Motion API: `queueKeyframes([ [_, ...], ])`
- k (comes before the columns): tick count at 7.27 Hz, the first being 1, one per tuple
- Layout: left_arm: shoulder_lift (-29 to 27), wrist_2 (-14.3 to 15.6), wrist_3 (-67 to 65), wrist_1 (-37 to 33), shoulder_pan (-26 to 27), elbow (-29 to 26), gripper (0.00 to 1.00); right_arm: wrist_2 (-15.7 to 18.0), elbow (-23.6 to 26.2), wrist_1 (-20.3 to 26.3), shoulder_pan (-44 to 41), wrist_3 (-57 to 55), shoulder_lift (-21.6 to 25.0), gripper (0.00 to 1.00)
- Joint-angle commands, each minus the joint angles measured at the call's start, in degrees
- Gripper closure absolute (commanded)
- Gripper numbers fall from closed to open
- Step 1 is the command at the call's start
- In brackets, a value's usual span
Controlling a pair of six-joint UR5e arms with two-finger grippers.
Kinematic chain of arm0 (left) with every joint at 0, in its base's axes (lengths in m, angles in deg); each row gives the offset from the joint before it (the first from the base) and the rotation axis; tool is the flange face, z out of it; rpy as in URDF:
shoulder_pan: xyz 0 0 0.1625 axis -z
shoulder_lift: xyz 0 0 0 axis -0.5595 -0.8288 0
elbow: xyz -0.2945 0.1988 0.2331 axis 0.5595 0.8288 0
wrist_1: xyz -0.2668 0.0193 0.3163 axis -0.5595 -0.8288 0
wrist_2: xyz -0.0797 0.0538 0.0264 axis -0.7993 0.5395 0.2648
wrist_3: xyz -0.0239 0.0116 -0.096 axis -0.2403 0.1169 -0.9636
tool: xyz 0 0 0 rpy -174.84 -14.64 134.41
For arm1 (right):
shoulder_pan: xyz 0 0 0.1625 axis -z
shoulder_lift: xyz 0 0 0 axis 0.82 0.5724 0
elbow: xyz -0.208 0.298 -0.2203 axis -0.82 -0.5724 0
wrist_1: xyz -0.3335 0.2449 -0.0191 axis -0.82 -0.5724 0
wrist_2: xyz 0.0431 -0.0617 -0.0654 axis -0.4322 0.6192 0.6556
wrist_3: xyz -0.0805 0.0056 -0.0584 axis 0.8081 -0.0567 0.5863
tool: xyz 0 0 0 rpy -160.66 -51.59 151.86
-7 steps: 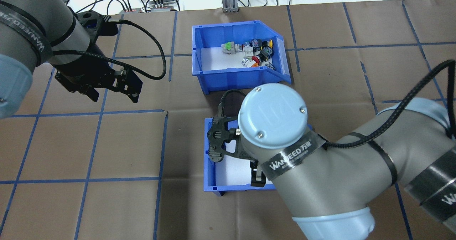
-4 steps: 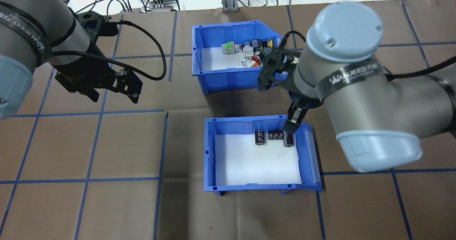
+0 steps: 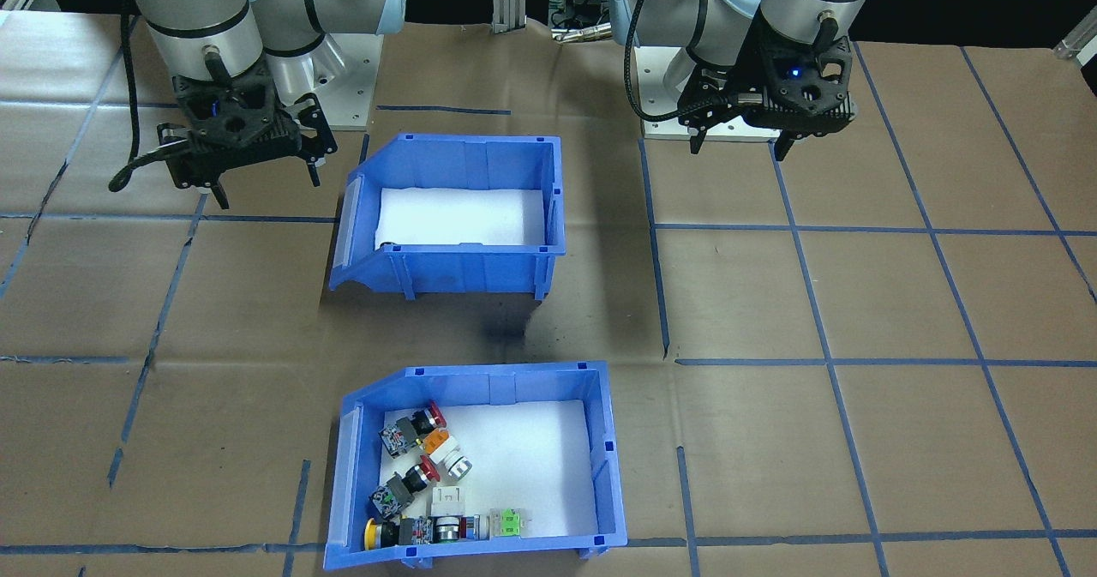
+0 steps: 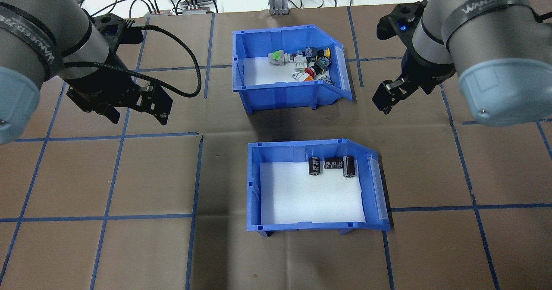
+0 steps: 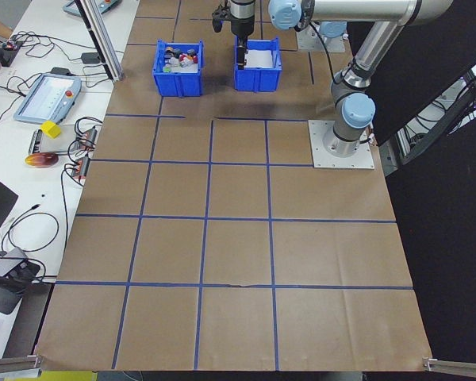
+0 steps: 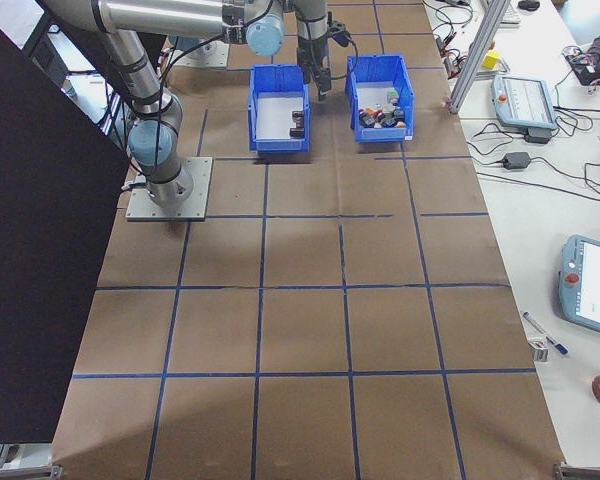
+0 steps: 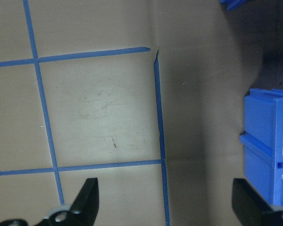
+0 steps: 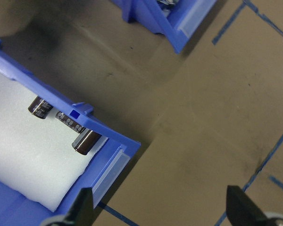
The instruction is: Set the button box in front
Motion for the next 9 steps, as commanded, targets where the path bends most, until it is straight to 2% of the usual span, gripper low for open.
queueKeyframes([
  [1,0.00,0.07,0.00,0.00,0.00,-0.04,0.01,-0.11,-7.63,4.69,0.44,-14.19,-4.19,0.00],
  [3,-0.08,0.07,0.00,0.00,0.00,-0.04,0.01,-0.11,-10.38,8.19,0.52,-18.78,-6.84,0.00],
  [5,0.00,0.07,0.00,0.09,0.00,0.04,0.01,-0.98,-10.21,8.30,1.13,-19.25,-6.84,0.00],
  [6,0.00,0.07,0.00,0.09,0.00,0.04,0.01,-2.90,-10.12,8.39,1.75,-19.25,-6.76,0.00],
  [9,0.00,0.07,0.00,0.09,0.00,0.04,0.01,-2.83,-9.86,8.39,2.02,-19.16,-6.49,0.00],
])
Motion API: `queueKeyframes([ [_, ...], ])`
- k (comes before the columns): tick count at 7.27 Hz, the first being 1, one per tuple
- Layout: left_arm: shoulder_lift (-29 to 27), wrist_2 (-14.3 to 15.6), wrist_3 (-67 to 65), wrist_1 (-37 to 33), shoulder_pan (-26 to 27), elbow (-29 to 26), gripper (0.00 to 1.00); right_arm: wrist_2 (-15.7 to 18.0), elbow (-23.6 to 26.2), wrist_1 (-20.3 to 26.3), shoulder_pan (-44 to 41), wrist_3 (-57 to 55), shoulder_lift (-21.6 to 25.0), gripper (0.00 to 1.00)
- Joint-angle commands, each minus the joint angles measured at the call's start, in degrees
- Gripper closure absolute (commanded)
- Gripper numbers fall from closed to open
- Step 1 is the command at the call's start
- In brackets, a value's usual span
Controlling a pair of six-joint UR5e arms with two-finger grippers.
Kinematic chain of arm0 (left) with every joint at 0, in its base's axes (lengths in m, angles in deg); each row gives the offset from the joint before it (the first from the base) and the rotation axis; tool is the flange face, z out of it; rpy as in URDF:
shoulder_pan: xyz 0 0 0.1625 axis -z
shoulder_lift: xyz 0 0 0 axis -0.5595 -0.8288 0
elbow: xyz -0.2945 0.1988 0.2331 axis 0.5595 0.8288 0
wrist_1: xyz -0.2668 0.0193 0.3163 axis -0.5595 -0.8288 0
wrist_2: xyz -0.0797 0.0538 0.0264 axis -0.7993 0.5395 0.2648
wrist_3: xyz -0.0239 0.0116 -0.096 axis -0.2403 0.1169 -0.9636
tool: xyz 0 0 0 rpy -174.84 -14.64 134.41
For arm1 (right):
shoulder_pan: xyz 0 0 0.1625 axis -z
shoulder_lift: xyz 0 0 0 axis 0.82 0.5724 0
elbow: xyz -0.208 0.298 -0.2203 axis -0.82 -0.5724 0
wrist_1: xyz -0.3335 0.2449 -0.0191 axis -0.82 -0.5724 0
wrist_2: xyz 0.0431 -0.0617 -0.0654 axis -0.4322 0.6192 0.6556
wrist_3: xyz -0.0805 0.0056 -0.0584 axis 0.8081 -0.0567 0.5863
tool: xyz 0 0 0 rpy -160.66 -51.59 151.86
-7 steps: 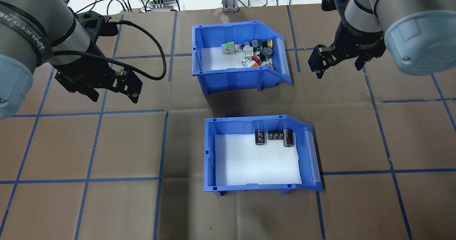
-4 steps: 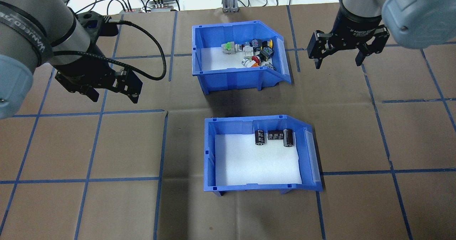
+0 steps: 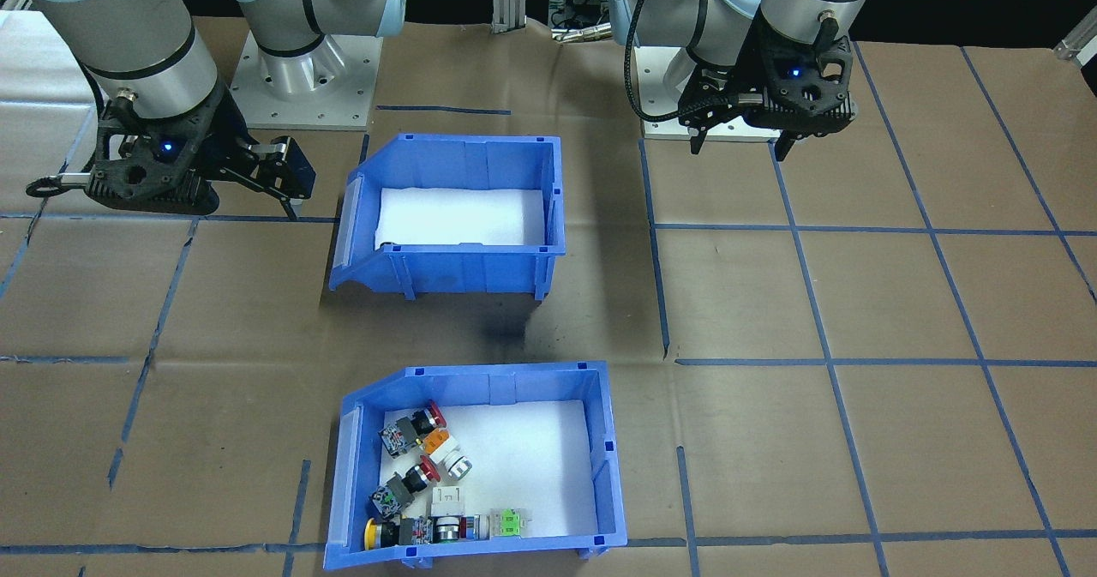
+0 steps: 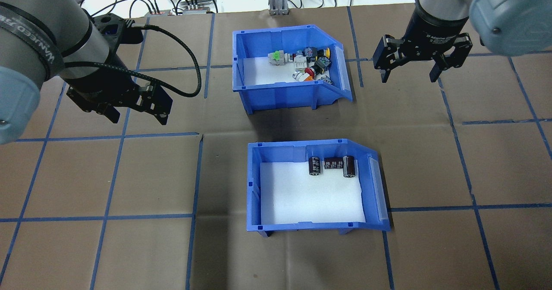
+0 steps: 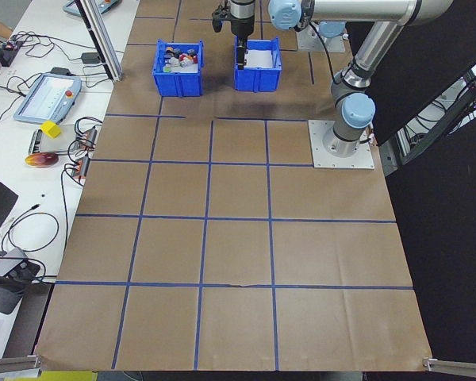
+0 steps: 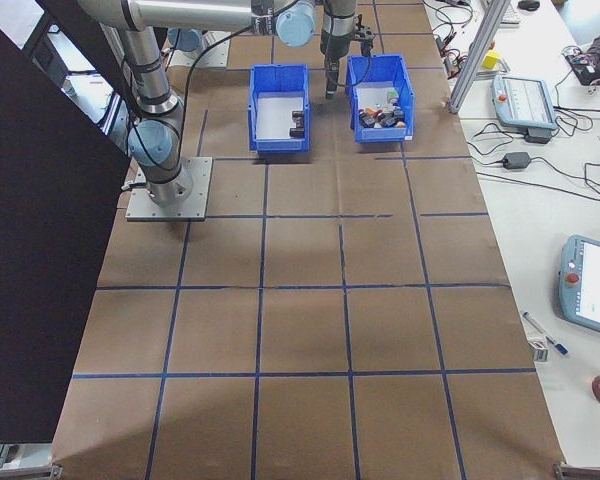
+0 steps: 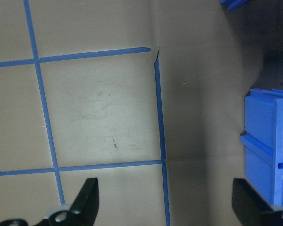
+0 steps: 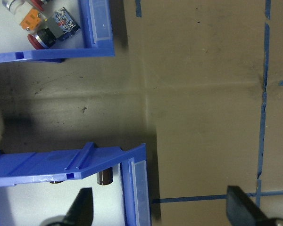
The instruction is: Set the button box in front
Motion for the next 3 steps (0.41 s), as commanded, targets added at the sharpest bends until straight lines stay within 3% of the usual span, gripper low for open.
queueKeyframes([
  [1,0.00,0.00,0.00,0.00,0.00,0.00,0.01,-0.09,0.06,-0.08,0.10,0.02,0.18,0.00],
  [3,0.00,0.00,0.00,0.00,0.00,0.00,0.01,-0.09,0.06,-0.08,0.10,0.29,0.26,0.00],
])
